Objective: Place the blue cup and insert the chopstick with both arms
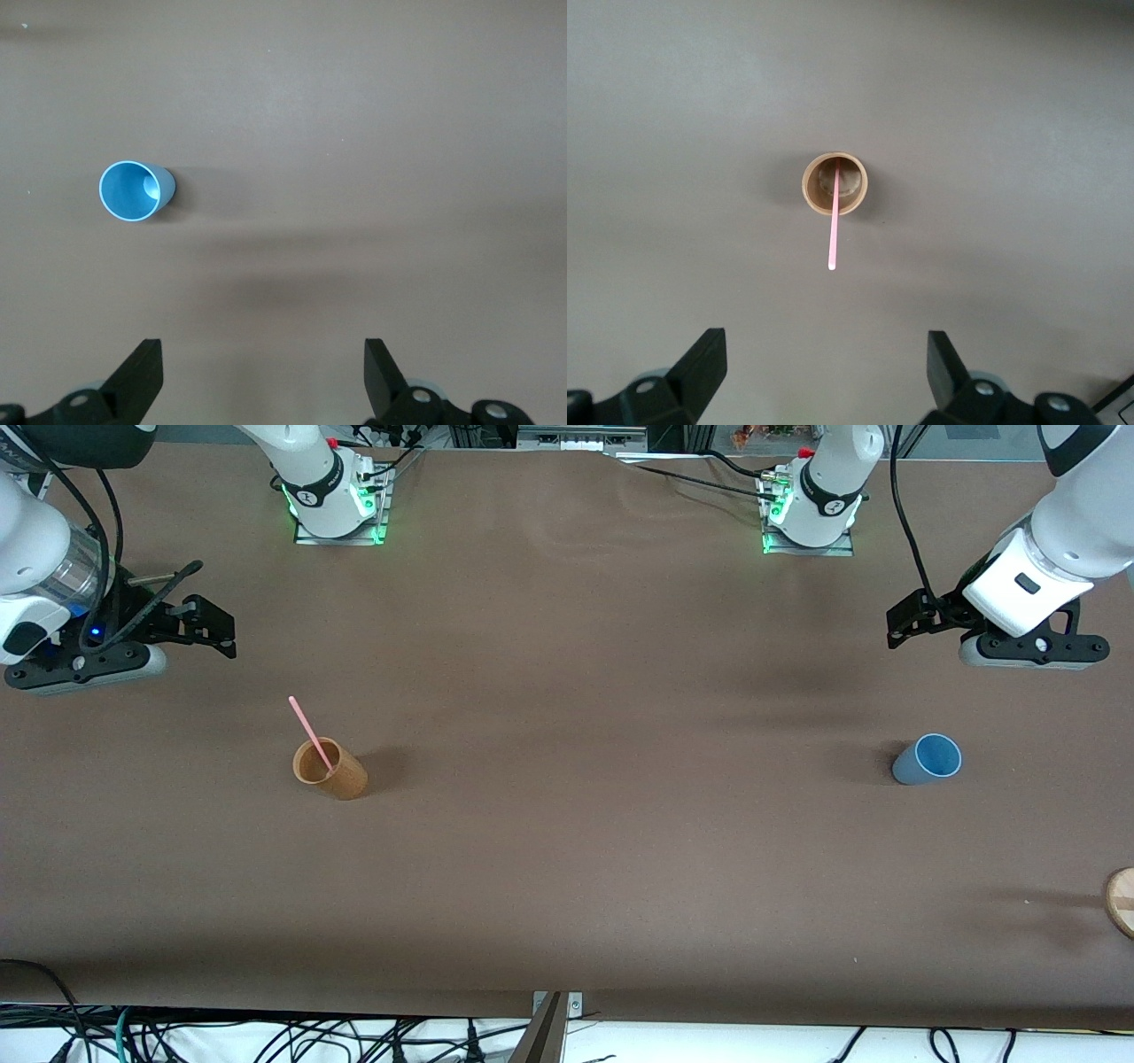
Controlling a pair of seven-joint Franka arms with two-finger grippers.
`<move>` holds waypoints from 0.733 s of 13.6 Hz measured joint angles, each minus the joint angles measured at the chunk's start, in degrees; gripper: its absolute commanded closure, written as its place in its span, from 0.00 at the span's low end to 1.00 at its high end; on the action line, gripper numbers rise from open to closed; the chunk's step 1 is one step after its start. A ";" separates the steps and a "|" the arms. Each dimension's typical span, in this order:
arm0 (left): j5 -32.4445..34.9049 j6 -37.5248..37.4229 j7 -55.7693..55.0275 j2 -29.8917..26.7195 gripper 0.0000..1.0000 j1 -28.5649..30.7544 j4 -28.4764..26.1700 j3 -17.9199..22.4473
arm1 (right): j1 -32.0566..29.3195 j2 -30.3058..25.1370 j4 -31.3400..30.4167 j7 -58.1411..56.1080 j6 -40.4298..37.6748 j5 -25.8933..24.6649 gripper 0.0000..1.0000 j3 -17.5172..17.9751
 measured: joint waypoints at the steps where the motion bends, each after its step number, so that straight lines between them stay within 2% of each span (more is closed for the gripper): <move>1: 0.00 -0.34 0.00 0.01 0.00 0.00 0.24 -0.04 | 0.00 0.00 -0.01 0.12 0.00 0.00 0.00 0.00; 10: 0.00 -1.18 0.00 1.25 0.00 -0.50 2.78 -1.08 | 0.06 -0.03 -0.07 0.53 0.18 0.00 0.00 0.00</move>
